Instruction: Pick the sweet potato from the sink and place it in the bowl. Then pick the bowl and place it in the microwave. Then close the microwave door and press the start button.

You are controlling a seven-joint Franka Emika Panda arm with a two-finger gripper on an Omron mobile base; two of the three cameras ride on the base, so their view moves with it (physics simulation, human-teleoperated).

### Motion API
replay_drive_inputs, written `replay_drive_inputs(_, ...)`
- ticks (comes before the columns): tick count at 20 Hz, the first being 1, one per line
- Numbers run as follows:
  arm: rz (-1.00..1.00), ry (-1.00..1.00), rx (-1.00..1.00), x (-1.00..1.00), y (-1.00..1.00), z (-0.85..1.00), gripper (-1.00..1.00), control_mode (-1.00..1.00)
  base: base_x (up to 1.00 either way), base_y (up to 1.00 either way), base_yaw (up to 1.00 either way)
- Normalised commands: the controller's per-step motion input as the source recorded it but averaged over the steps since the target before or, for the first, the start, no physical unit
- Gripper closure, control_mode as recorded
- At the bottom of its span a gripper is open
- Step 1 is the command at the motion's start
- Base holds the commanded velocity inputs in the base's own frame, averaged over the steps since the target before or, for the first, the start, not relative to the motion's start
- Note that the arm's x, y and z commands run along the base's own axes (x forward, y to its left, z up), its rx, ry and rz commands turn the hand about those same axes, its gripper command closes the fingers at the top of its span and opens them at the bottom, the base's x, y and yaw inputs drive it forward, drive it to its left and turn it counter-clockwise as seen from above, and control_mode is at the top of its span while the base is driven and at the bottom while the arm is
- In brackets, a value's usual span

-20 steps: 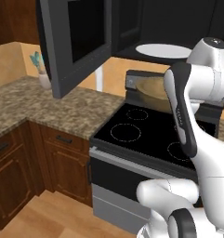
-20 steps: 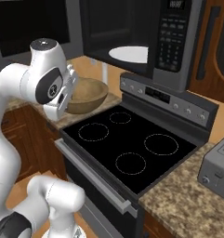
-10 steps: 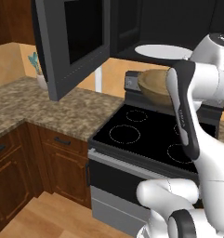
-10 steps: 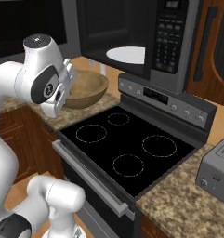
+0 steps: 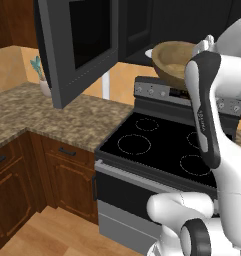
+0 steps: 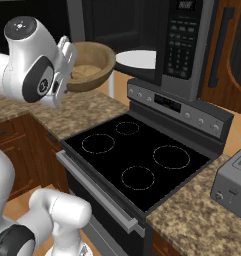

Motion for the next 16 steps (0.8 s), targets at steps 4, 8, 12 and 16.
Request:
replay_drive_inputs(4,-0.04,-0.10,0.00,0.38,0.00,0.49,1.00,-1.00,0.00,0.00,0.00)
replay_drive_inputs(8,-0.10,0.06,0.00,0.69,-0.16,0.33,1.00,-1.00,0.00,0.00,0.00)
replay_drive_inputs(12,-0.09,0.00,0.00,0.80,-0.32,0.07,1.00,-1.00,0.00,0.00,0.00)
replay_drive_inputs(16,-0.02,0.00,0.00,0.88,-0.49,0.00,1.00,-1.00,0.00,0.00,0.00)
